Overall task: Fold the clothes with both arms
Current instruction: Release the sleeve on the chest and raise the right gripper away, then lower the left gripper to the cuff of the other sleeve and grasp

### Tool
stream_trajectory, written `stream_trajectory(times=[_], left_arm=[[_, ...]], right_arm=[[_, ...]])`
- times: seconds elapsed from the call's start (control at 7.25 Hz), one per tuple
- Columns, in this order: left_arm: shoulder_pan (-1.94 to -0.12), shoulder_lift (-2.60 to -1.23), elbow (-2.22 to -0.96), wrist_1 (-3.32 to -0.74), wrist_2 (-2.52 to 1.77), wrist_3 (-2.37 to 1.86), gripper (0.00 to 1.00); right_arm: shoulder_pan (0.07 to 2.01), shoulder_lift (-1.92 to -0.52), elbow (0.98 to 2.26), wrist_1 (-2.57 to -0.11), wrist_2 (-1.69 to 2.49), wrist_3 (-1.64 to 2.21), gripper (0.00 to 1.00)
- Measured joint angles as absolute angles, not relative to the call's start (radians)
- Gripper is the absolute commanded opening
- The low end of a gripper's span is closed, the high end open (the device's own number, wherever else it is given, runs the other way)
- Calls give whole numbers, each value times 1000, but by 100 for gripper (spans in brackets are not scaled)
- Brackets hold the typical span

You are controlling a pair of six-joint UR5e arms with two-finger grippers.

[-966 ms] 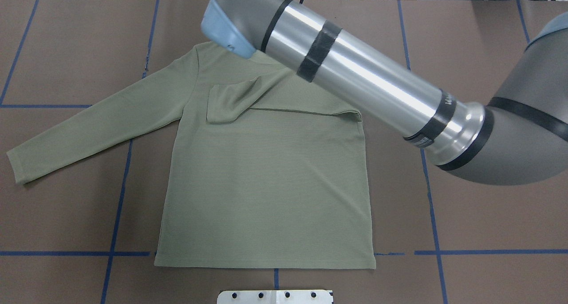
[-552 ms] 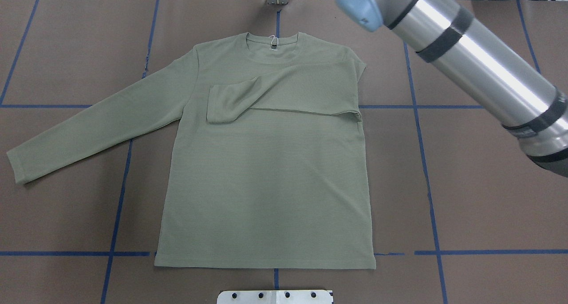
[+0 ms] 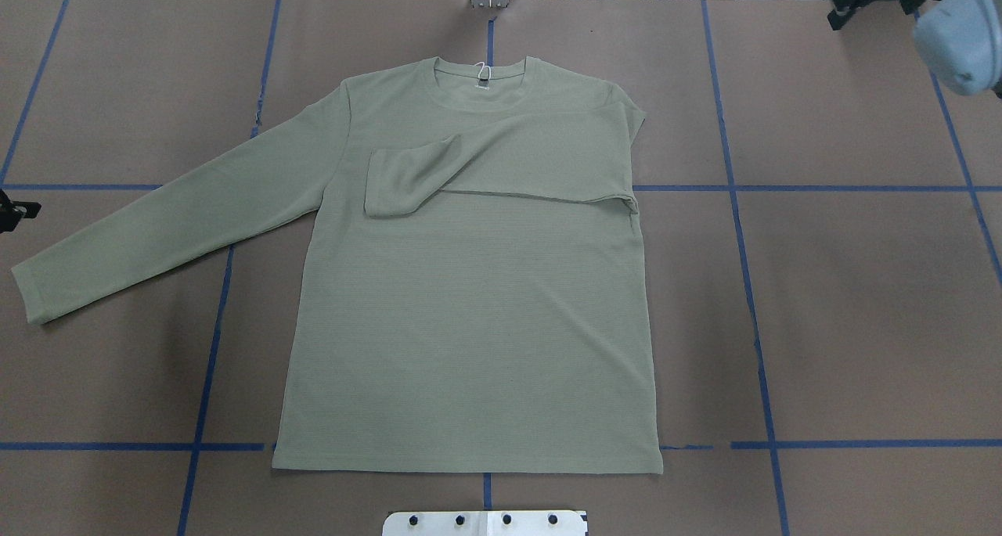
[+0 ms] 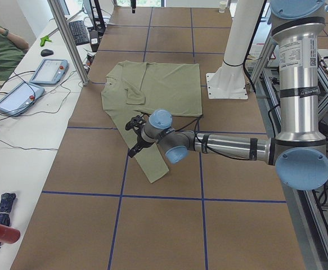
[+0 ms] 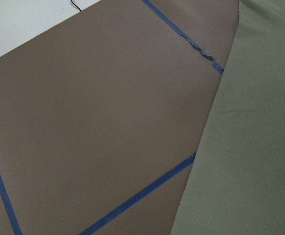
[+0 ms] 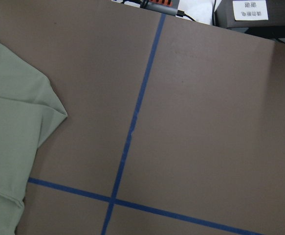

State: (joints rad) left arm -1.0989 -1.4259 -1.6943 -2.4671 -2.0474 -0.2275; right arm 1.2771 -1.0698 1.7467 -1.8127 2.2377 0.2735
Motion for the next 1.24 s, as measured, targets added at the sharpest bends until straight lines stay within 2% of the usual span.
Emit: stream_trajectory(times=[0.55, 1.24], left_arm=[[-937, -1306, -1688, -2525, -1977, -200, 100], [-891, -1255, -1663, -2529, -1931, -74, 100]], right_arm=[[1297, -1215, 1870, -1809, 2247, 264, 100], [1298, -1260, 1913, -1809, 2246, 268, 100]])
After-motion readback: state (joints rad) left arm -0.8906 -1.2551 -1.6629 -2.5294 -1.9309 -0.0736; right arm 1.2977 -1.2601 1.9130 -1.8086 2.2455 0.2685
